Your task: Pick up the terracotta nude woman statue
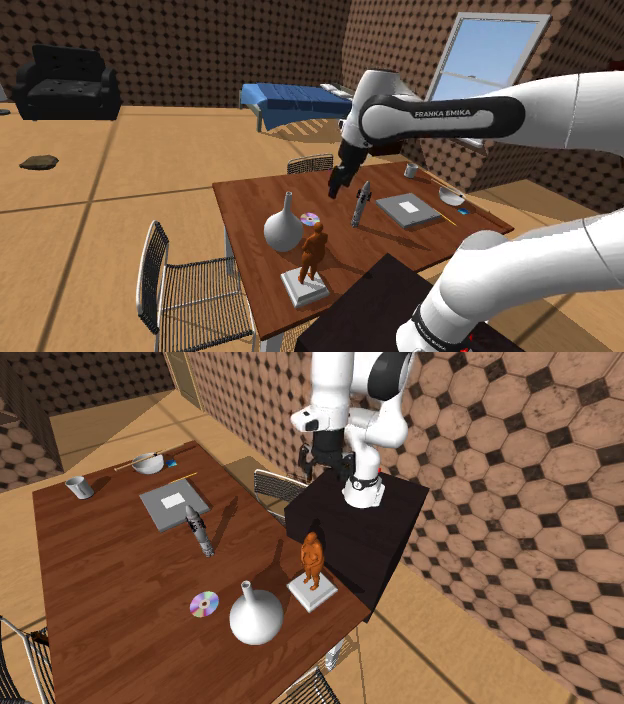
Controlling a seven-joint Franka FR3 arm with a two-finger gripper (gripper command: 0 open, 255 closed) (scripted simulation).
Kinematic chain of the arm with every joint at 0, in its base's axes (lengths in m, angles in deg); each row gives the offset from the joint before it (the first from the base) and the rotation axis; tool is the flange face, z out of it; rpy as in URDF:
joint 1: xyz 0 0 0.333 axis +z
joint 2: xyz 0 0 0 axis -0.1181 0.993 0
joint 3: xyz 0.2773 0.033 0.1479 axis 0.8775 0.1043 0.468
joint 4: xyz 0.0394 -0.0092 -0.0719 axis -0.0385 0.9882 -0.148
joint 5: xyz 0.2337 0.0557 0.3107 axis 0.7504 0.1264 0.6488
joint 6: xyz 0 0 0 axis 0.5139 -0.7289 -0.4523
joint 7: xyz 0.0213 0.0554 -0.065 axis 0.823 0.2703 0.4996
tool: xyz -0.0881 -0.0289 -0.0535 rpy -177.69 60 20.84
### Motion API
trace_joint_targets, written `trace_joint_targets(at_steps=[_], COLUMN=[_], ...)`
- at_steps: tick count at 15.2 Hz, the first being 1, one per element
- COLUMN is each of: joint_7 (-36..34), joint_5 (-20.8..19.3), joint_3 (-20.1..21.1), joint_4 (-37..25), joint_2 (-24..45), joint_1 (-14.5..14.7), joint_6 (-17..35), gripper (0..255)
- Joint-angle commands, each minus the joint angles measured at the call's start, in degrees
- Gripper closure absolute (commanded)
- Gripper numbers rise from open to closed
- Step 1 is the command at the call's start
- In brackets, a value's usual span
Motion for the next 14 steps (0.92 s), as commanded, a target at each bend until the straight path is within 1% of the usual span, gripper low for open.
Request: trace_joint_targets(at_steps=[1, 6, 10, 14], joint_7=[0.3, 0.6, 0.2, -0.1], joint_5=[-0.4, -2.0, -4.0, -4.6], joint_3=[0.4, 1.1, 1.7, 1.9], joint_4=[1.9, 4.2, 4.4, 5.2], joint_2=[3.2, 12.2, 20.6, 23.9], joint_1=[-0.1, -0.7, -1.6, -1.8], joint_6=[5.0, 15.5, 23.8, 27.7], gripper=[0, 0, 0, 0])
